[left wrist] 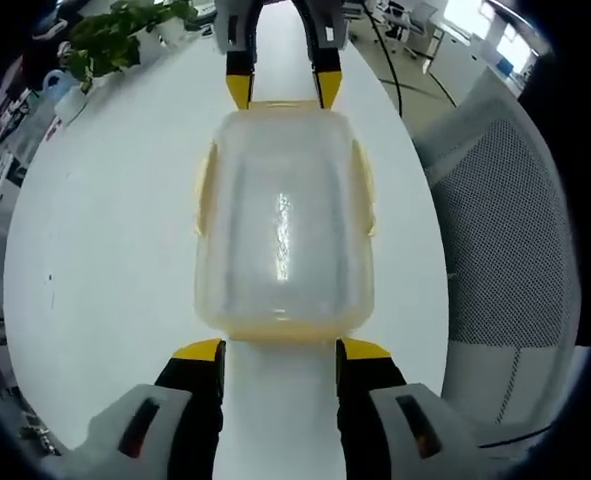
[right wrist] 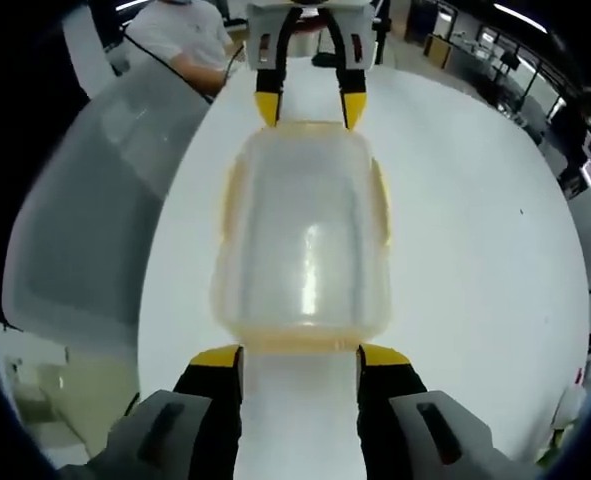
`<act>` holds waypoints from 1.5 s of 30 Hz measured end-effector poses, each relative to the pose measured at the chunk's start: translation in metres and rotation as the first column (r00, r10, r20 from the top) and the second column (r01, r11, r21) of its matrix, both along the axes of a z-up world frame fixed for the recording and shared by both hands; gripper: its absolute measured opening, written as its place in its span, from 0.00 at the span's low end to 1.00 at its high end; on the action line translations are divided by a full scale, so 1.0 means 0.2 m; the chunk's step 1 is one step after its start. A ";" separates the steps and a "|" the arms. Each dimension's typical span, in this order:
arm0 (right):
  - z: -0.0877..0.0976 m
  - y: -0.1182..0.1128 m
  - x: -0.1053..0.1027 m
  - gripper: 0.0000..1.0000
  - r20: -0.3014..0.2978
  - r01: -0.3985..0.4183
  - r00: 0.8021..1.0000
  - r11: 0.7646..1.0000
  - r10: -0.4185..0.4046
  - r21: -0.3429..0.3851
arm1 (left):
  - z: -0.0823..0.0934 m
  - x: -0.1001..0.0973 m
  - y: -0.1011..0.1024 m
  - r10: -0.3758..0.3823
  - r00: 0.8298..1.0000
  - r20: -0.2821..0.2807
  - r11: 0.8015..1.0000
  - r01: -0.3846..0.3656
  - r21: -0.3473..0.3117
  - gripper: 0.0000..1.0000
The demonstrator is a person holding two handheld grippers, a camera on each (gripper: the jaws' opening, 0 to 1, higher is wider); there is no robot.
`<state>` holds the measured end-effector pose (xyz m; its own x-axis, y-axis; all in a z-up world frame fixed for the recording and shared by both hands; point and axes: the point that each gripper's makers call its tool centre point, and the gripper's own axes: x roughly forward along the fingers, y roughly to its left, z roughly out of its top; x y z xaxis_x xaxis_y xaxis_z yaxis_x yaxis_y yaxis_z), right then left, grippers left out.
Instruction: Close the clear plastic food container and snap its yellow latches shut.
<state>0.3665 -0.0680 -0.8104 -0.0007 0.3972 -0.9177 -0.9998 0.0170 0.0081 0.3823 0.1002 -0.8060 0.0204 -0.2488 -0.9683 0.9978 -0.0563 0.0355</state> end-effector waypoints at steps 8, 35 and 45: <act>0.02 0.00 0.01 0.46 -0.020 0.057 0.998 0.998 -0.057 0.010 | 0.01 -0.02 0.00 0.016 1.000 -0.022 1.000 -0.016 -0.011 0.48; 0.10 -0.03 -0.01 0.43 -0.237 0.466 0.869 0.880 -0.435 0.091 | 0.08 -0.02 0.00 0.439 0.866 -0.242 0.873 -0.474 -0.112 0.48; 0.13 -0.04 0.00 0.42 -0.289 0.576 0.796 0.813 -0.532 0.086 | 0.09 -0.02 0.01 0.592 0.708 -0.384 0.733 -0.671 -0.108 0.48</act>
<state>0.3667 -0.0755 -0.7847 0.0544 0.5390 -0.8406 -0.7841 0.5443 0.2983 0.3773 0.1023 -0.7874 -0.0294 -0.4946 -0.8686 0.7523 0.5612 -0.3451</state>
